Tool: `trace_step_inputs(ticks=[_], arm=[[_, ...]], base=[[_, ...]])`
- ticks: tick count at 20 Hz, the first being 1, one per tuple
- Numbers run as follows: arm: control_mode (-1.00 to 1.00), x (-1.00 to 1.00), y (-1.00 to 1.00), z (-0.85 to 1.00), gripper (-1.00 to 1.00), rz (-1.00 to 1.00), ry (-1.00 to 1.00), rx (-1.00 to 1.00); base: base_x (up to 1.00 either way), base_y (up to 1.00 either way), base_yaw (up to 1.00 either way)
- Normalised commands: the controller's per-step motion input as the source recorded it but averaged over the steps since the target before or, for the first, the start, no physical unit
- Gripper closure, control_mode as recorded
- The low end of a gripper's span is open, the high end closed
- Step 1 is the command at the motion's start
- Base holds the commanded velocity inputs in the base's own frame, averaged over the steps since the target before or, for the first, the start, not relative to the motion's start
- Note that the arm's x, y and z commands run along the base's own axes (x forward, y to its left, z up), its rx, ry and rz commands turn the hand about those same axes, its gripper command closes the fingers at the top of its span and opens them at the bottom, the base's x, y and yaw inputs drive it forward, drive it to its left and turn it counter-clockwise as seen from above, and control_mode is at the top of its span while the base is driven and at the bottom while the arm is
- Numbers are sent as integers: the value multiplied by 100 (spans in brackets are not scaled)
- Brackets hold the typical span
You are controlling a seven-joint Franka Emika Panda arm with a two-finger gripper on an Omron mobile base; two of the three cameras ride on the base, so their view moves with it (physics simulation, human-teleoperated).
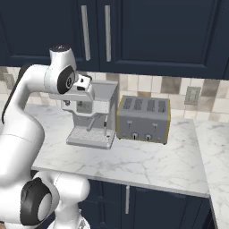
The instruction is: The dining table condiment station is running low on syrup bottle. Refill the condiment station by opening the cabinet and taking the syrup bottle from the cabinet and placing it on the dining table.
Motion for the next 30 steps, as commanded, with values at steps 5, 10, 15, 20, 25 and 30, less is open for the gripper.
trace_step_inputs(ticks=[5, 10, 15, 20, 25, 30], arm=[[-100, -15, 0, 3, -100, 0, -26, 0], [-100, -31, 0, 43, -100, 0, -54, 2], [-100, -4, 0, 80, -100, -1, -42, 0], [-100, 0, 0, 79, -100, -4, -23, 0], [-100, 0, 0, 76, -100, -7, -8, 0], [-100, 11, 0, 67, -100, -4, 0, 2]], base=[[0, 0, 0], [0, 0, 0], [0, 0, 0], [0, 0, 0], [0, 0, 0], [0, 0, 0]])
